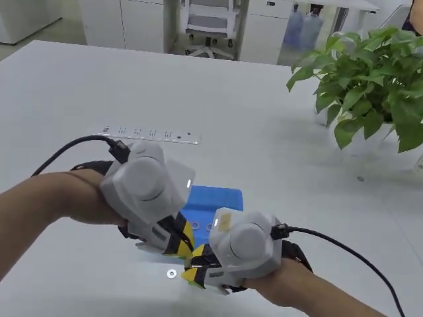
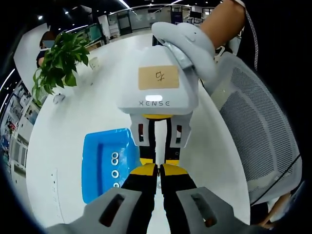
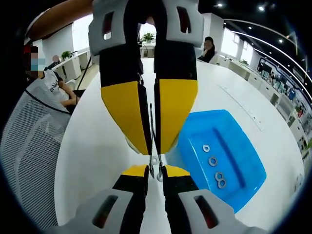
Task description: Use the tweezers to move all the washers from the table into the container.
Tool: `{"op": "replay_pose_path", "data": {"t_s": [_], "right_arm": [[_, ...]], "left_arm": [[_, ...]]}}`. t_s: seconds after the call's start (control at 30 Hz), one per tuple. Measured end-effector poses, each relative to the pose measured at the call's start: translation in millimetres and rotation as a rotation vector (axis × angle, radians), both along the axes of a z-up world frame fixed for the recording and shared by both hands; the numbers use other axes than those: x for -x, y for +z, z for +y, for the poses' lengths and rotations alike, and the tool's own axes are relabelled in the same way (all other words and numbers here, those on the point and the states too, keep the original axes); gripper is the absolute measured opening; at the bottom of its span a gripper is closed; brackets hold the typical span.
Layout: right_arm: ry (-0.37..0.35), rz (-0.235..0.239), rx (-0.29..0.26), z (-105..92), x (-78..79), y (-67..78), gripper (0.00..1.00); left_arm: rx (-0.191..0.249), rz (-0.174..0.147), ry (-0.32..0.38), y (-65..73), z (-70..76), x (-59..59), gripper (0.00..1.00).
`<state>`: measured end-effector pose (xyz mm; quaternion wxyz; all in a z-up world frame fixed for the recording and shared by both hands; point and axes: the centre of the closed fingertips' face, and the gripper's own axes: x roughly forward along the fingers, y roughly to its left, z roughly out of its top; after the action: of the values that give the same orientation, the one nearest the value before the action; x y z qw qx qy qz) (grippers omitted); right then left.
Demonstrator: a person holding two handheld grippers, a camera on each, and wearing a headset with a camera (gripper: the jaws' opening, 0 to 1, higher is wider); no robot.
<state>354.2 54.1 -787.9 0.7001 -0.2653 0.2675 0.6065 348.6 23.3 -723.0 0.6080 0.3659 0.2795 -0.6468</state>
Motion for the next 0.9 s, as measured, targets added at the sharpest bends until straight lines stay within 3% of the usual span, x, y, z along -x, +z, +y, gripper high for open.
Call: {"op": "replay_pose_path", "data": {"t_s": [0.33,0.9], "right_arm": [[0.009,-0.014,-0.006,0.1,-3.0,-2.7,0.12],[-0.007,0.003,-0.008,-3.7,-2.3,-7.2,0.14]], "left_arm": [[-0.002,0.007,-0.001,-2.6,-1.1,-1.5,0.06],[0.008,0.021,0.002,-3.5,-5.4,-6.3,0.06]]}}
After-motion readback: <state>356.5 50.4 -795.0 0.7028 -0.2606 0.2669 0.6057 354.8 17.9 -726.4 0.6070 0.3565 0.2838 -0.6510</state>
